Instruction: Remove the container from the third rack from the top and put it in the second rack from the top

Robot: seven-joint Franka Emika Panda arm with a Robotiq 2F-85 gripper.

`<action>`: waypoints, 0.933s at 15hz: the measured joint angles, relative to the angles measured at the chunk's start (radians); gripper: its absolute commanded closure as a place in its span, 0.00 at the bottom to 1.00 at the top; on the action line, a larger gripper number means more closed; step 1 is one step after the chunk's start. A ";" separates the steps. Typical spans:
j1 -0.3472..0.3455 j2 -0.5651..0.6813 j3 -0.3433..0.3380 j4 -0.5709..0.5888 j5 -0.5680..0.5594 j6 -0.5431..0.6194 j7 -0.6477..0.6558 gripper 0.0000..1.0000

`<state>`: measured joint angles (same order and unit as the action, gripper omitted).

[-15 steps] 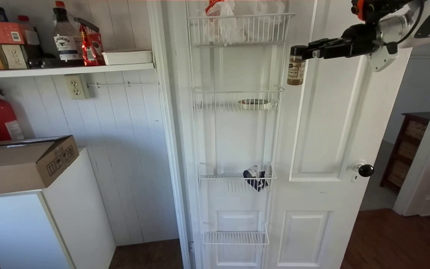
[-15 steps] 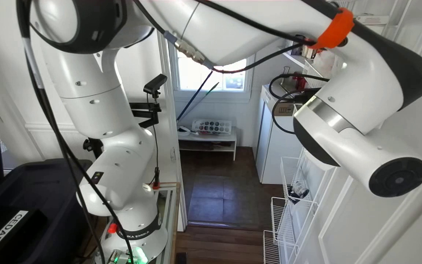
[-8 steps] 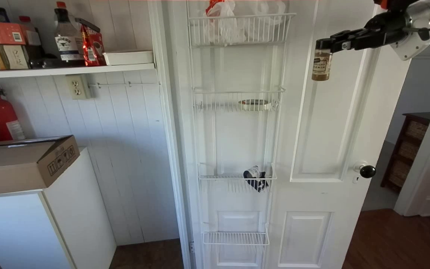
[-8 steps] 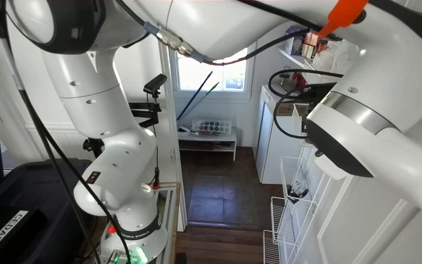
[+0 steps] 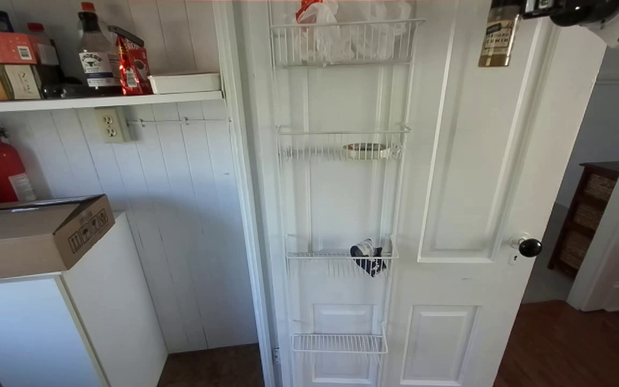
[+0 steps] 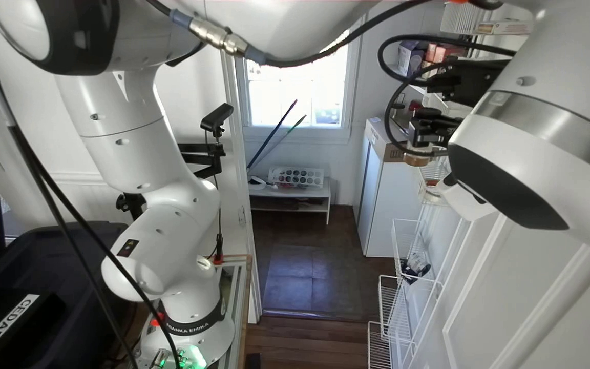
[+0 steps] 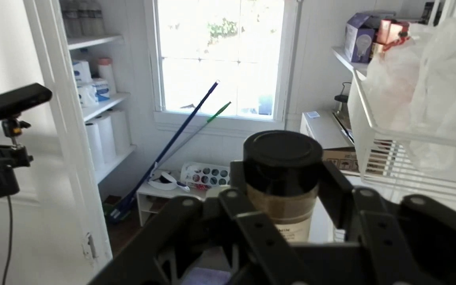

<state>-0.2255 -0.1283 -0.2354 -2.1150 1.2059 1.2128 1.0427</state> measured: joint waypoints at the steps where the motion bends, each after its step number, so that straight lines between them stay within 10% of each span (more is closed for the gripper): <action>1: 0.000 -0.006 -0.001 0.003 0.011 -0.025 0.020 0.76; 14: 0.046 -0.017 0.073 -0.082 0.463 0.046 0.057 0.76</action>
<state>-0.1800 -0.1452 -0.1624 -2.1975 1.6686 1.2592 1.0996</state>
